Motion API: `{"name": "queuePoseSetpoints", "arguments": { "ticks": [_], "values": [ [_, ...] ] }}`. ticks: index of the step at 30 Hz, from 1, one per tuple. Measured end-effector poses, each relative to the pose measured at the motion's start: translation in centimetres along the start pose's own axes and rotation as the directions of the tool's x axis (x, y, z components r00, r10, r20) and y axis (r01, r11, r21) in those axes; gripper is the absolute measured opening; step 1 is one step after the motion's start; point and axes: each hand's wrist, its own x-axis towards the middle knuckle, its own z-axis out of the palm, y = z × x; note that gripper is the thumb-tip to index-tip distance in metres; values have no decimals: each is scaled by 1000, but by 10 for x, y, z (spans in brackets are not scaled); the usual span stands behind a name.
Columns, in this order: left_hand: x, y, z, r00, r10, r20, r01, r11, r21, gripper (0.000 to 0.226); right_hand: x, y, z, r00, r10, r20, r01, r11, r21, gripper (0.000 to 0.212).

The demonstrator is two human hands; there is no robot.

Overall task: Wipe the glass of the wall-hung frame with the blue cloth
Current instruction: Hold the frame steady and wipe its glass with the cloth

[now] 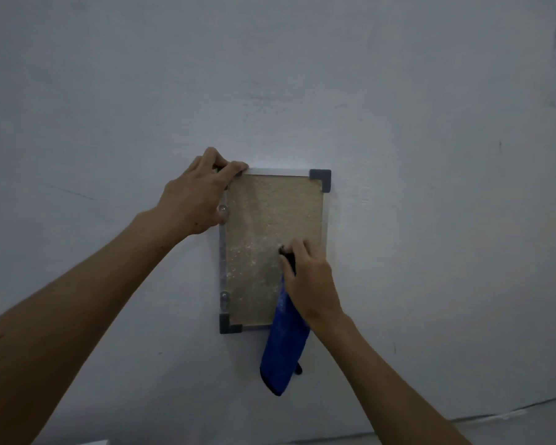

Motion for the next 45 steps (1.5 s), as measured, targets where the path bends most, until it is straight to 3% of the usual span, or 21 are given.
{"name": "queuePoseSetpoints", "arguments": {
  "ticks": [1, 5, 10, 15, 20, 25, 30, 35, 40, 45],
  "values": [
    [0, 0, 0, 1000, 0, 0, 0, 1000, 1, 94, 2, 3, -2, 1000, -6, 7, 6, 1000, -2, 9],
    [-1, 1, 0, 1000, -6, 1, 6, 1000, -7, 94, 17, 7, -10, 957, 181, -225, -171, 983, 62, 9],
    [0, 0, 0, 1000, 1, -4, -1, 1000, -22, 92, 9, 0, -6, 997, -55, 52, 56, 998, -33, 9],
    [-1, 2, 0, 1000, -4, -6, 4, 1000, -18, 92, 23, 1, -12, 984, 67, -166, -69, 998, -3, 9],
    [-1, 1, 1, 1000, -1, -5, 0, 1000, -26, 92, 13, 3, -12, 971, -189, 144, 199, 978, -58, 8],
    [-2, 2, 0, 1000, 0, -15, 0, 1000, -27, 90, 35, 6, -18, 992, -104, -72, 98, 992, -85, 7],
    [-1, 0, 3, 1000, 2, -14, -2, 1000, -13, 90, 15, 8, -19, 927, -303, 220, 328, 941, -85, 5],
    [-1, 1, 2, 1000, 5, -19, -5, 1000, -10, 89, 38, 3, -21, 978, -207, 13, 207, 974, -96, 7],
    [-1, 1, 2, 1000, -3, -12, 3, 1000, -15, 88, 14, 8, -20, 934, -285, 216, 307, 949, -77, 6],
    [-2, 3, 1, 1000, -8, -8, 8, 1000, -11, 90, 36, 5, -20, 981, -192, 25, 194, 978, -79, 7]
  ]
}}
